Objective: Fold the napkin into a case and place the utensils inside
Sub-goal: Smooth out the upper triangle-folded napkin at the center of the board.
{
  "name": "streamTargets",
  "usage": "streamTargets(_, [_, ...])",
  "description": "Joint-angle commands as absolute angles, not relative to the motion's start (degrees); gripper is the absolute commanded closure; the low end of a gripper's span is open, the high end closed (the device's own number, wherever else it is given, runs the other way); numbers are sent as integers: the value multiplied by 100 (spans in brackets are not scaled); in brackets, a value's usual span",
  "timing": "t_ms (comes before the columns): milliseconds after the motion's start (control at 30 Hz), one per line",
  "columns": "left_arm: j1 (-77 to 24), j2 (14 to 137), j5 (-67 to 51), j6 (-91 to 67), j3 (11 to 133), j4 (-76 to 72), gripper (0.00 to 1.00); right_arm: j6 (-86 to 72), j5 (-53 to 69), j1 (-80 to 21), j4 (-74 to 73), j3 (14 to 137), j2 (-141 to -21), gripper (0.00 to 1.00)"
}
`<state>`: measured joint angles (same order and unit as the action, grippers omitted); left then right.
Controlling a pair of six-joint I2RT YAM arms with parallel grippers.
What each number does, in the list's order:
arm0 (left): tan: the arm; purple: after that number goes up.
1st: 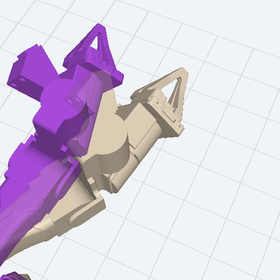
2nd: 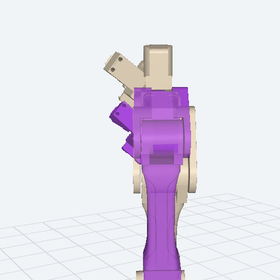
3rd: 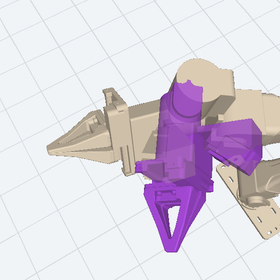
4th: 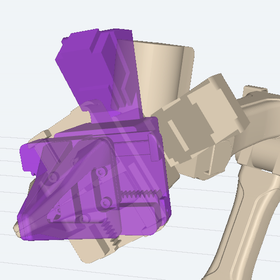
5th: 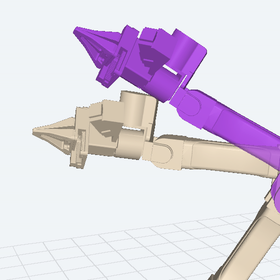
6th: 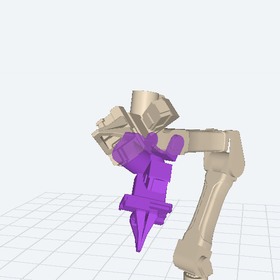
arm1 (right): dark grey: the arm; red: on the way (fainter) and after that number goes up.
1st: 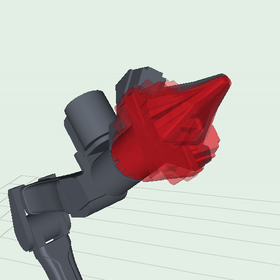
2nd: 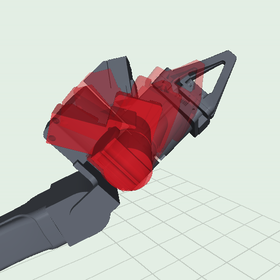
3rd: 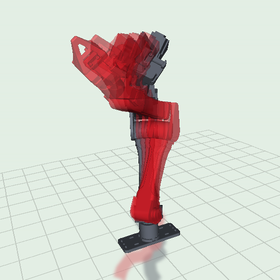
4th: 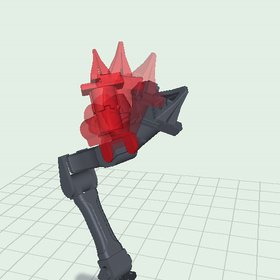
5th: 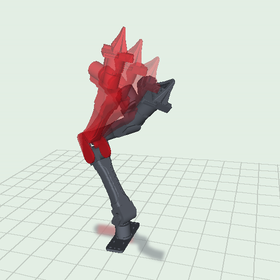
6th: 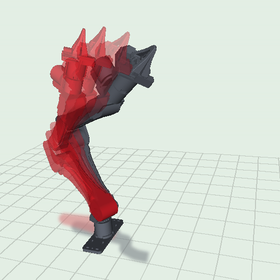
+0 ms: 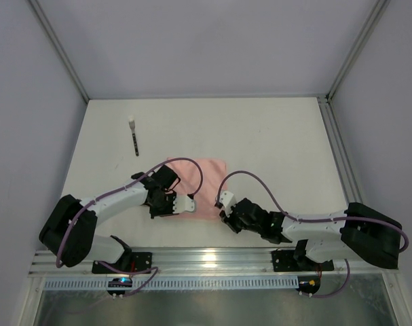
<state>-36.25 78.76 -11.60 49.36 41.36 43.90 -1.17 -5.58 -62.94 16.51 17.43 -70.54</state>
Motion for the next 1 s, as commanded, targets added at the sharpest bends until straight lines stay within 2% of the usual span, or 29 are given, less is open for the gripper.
streamTargets(0, [-3586,7840,-1266,4887,4140,4377,100,-395,-861,-6214,1978,1819,-7093,80])
streamTargets(33, [-3595,7883,-1283,4878,4131,4394,100,-448,-887,-6205,1908,1828,-7075,86])
streamTargets(233, [-3586,8024,-1195,4843,4017,4307,100,-624,-932,-6205,1846,1837,-6926,96])
streamTargets(733, [-3560,8016,-1090,4825,4008,4280,100,-949,-817,-5924,1547,1670,-6215,96])
streamTargets(967, [-3551,8095,-1213,4781,4017,4280,100,-1011,-668,-5880,1503,1722,-6407,94])
